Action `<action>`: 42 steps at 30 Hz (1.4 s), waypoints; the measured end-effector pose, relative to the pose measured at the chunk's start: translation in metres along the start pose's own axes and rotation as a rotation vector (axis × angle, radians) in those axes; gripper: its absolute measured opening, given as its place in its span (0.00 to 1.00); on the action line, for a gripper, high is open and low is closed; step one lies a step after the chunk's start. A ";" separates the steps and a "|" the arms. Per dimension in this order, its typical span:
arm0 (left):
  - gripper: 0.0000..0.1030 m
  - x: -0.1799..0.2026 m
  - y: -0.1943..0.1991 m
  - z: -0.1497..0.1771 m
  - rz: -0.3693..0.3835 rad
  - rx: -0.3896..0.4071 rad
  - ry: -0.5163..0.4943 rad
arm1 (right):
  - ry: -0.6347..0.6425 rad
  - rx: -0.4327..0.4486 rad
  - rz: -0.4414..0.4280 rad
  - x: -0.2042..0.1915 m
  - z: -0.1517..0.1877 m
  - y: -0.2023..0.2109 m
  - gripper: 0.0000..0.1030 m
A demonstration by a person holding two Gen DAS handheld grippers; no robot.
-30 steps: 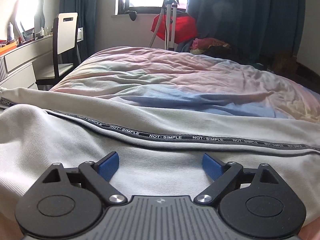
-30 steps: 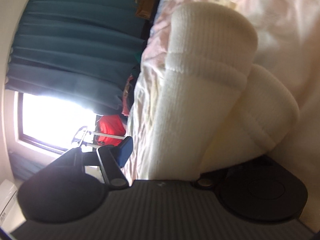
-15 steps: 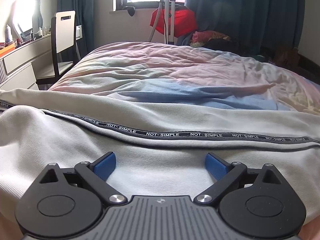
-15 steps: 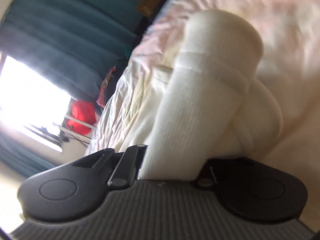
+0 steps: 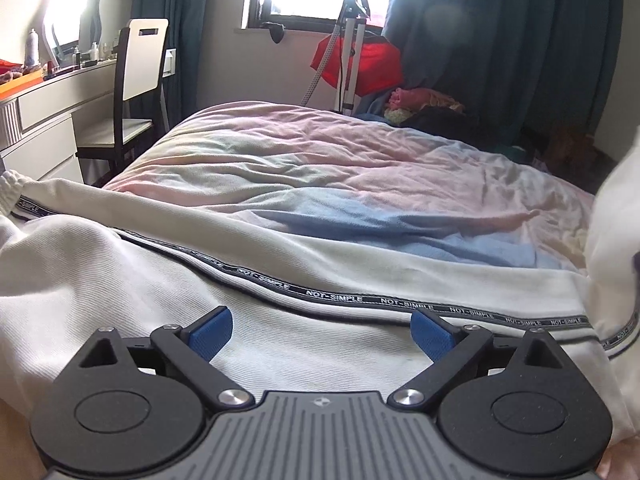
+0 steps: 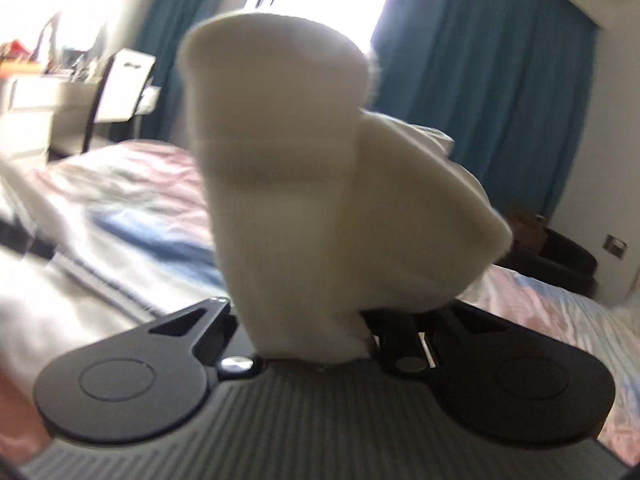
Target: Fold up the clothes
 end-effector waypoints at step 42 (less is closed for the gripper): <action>0.96 0.021 0.051 0.010 0.114 0.097 -0.109 | -0.471 0.002 -0.237 -0.023 -0.045 0.093 0.90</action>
Point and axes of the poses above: each gripper's, at about its wrist camera, not at the fingertips, and y roughly against the way its jaws point, x to its right, z to its underside, the point moved 8 cm from there along -y, roughly the way its jaws point, and after that the axes turned 7 degrees about x, right-handed, at the moved point
